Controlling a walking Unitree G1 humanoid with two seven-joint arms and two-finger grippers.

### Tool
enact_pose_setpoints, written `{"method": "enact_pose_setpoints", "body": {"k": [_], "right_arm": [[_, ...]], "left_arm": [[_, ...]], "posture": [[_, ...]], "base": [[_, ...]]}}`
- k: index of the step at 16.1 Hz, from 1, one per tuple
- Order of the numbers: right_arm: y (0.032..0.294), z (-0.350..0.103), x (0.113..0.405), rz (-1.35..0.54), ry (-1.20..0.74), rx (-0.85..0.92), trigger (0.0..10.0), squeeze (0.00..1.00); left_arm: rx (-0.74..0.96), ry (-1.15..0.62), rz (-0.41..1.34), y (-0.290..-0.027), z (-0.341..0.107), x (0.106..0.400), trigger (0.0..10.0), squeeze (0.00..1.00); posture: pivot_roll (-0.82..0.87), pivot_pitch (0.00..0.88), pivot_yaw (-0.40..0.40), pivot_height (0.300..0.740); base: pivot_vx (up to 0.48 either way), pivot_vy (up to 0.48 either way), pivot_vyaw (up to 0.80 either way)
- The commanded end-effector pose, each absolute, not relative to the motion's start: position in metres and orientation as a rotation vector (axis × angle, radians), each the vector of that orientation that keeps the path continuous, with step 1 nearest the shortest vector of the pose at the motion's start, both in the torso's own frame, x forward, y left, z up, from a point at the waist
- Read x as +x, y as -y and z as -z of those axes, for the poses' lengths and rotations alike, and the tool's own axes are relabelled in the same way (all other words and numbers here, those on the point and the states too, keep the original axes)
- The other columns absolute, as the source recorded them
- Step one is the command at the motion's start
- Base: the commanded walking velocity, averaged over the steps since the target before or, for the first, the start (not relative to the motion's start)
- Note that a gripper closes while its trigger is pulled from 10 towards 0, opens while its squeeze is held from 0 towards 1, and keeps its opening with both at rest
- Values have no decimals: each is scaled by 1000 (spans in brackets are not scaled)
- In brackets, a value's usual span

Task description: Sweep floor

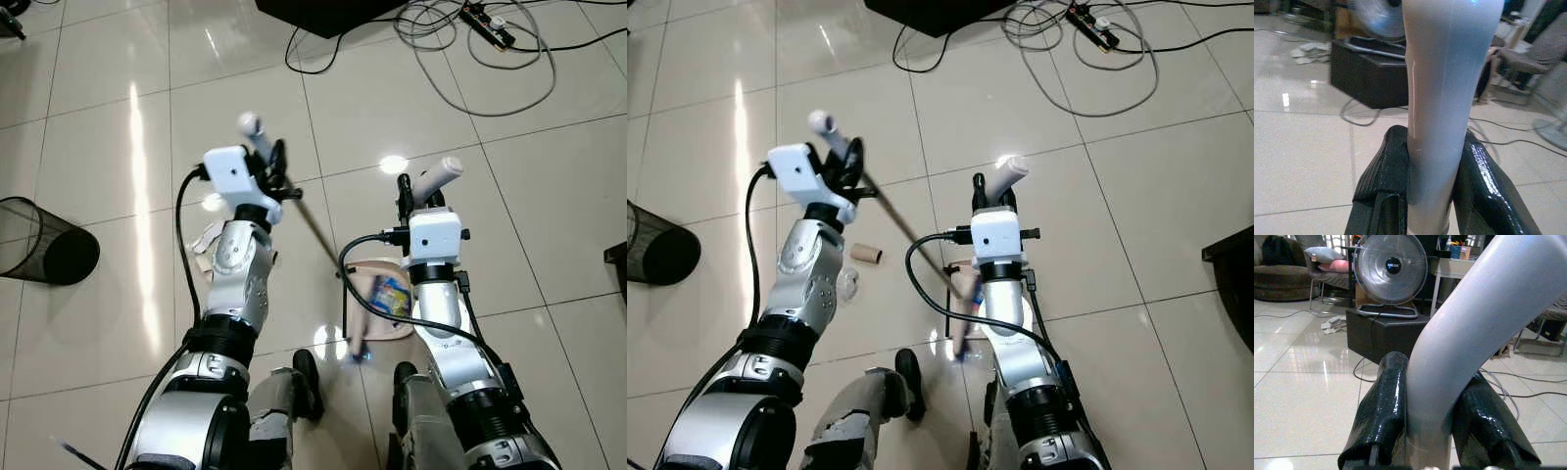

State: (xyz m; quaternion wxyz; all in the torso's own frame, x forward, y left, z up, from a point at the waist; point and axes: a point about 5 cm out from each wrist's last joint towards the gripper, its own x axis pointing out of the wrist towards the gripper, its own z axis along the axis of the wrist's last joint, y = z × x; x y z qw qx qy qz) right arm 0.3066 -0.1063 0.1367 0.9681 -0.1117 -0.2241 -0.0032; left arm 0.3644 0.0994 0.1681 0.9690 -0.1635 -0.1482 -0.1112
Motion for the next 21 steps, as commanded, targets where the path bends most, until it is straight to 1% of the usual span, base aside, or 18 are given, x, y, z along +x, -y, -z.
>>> {"method": "enact_pose_setpoints", "body": {"k": [1, 2, 4, 6, 9, 10, 11, 13, 16, 18, 19, 21], "right_arm": [[105, -131, 305, 13, 435, -207, 10000, 0], [106, -132, 305, 15, 438, -207, 10000, 0], [116, -136, 304, 39, 455, -184, 10000, 0], [129, -139, 302, 82, 469, -150, 10000, 0], [144, -144, 300, 127, 484, -125, 10000, 0], [151, -145, 297, 151, 493, -119, 10000, 0], [154, -146, 297, 158, 495, -117, 10000, 0], [166, -148, 294, 200, 505, -83, 10000, 0], [173, -151, 292, 217, 516, -47, 10000, 0], [183, -155, 289, 252, 535, -1, 10000, 0], [193, -161, 284, 303, 552, 44, 10000, 0], [200, -168, 281, 334, 570, 76, 10000, 0]], "left_arm": [[-351, 315, 244, -100, -171, 363, 10000, 0], [-329, 323, 265, -99, -172, 363, 10000, 0], [-137, 413, 365, -101, -187, 362, 10000, 0], [-74, 466, 416, -109, -202, 364, 10000, 0], [-44, 499, 428, -118, -217, 370, 10000, 0], [-39, 520, 420, -125, -224, 372, 10000, 0], [-39, 527, 418, -127, -227, 372, 10000, 0], [-13, 539, 340, -144, -234, 378, 10000, 0], [29, 518, 256, -158, -234, 382, 10000, 0], [103, 450, 195, -175, -222, 383, 10000, 0], [133, 359, 179, -184, -206, 383, 10000, 0], [137, 295, 167, -191, -192, 380, 10000, 0]], "posture": [[41, 354, 168, 740], [40, 352, 168, 740], [47, 313, 157, 740], [51, 285, 155, 740], [55, 267, 157, 740], [49, 243, 162, 740], [48, 240, 162, 740], [45, 224, 164, 740], [44, 216, 165, 740], [31, 193, 170, 740], [18, 181, 173, 740], [-6, 165, 181, 740]], "base": [[0, 0, 0], [0, 0, 0], [0, 0, 0], [0, 0, 0], [0, 0, 0], [0, 0, 0], [0, 0, 0], [0, 0, 0], [0, 0, 0], [0, 0, 0], [0, 0, 0], [0, 0, 0]]}}
